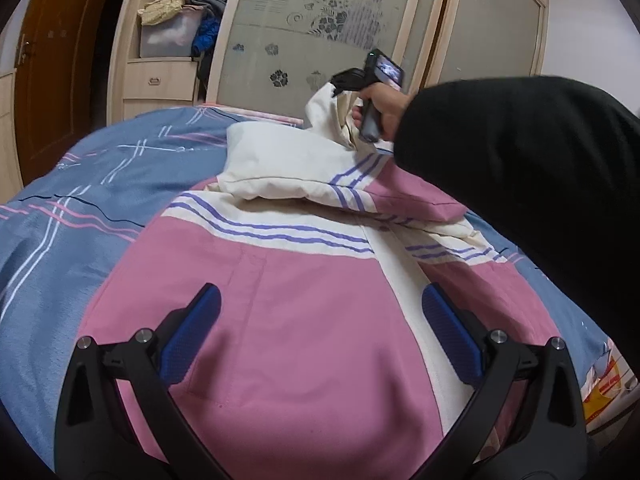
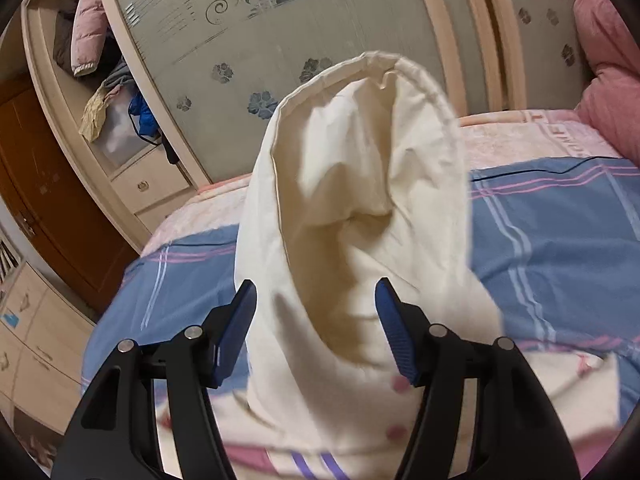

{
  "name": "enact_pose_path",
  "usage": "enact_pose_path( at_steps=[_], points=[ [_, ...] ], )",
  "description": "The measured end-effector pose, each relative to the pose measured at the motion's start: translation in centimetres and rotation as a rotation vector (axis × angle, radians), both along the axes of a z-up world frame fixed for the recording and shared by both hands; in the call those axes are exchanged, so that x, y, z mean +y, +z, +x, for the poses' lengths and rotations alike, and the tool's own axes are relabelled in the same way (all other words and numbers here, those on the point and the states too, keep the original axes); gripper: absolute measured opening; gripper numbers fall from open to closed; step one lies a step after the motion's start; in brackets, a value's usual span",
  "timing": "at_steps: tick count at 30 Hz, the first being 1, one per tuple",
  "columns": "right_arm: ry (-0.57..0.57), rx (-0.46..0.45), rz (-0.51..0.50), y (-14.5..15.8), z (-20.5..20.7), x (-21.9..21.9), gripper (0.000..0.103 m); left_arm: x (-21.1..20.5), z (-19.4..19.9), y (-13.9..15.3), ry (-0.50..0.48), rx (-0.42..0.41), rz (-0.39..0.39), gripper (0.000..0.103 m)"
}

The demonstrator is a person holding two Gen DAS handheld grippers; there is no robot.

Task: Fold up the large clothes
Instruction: 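Grasp the tip of the cream hood with the right tool, then fold the held hood down over the folded sleeves, release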

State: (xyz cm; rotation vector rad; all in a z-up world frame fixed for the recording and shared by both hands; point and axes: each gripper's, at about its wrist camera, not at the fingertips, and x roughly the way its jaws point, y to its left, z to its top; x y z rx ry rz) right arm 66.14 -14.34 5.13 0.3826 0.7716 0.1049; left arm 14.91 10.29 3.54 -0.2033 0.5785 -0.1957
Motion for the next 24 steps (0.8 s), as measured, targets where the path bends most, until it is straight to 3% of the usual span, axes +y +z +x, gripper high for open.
enact_pose_path(
  at_steps=[3, 5, 6, 7, 11, 16, 20, 24],
  points=[
    [0.004, 0.009, 0.018, -1.2, 1.8, 0.7, 0.063, -0.2, 0.2, -0.4, -0.009, 0.005, 0.015, 0.101],
    [0.025, 0.009, 0.041, -1.4, 2.6, 1.2, 0.054, -0.2, 0.3, -0.7, -0.010, 0.021, 0.005, 0.101],
    [0.049, 0.001, 0.050, -1.3, 2.7, 1.5, 0.029, -0.1, 0.3, -0.7, -0.012, 0.023, -0.007, 0.101],
    [0.055, -0.008, 0.042, -1.0, 2.5, 1.9, 0.010, -0.1, 0.3, -0.7, -0.013, 0.022, -0.018, 0.101],
    [0.088, -0.069, 0.013, 1.1, 0.2, 2.7, 0.005, -0.8, 0.4, -0.6, -0.017, 0.019, -0.002, 0.101],
    [0.158, -0.186, -0.092, 4.9, -7.3, 4.3, 0.003, -1.0, -0.2, 0.2, -0.004, -0.019, -0.020, 0.101],
    [0.223, -0.229, -0.190, 5.0, -14.4, 6.9, 0.003, -0.7, -0.9, 1.2, 0.022, -0.063, -0.047, 0.101],
    [0.291, -0.236, -0.277, 3.0, -20.4, 10.5, 0.003, 0.0, -2.1, 2.5, 0.074, -0.120, -0.081, 0.101]
  ],
)
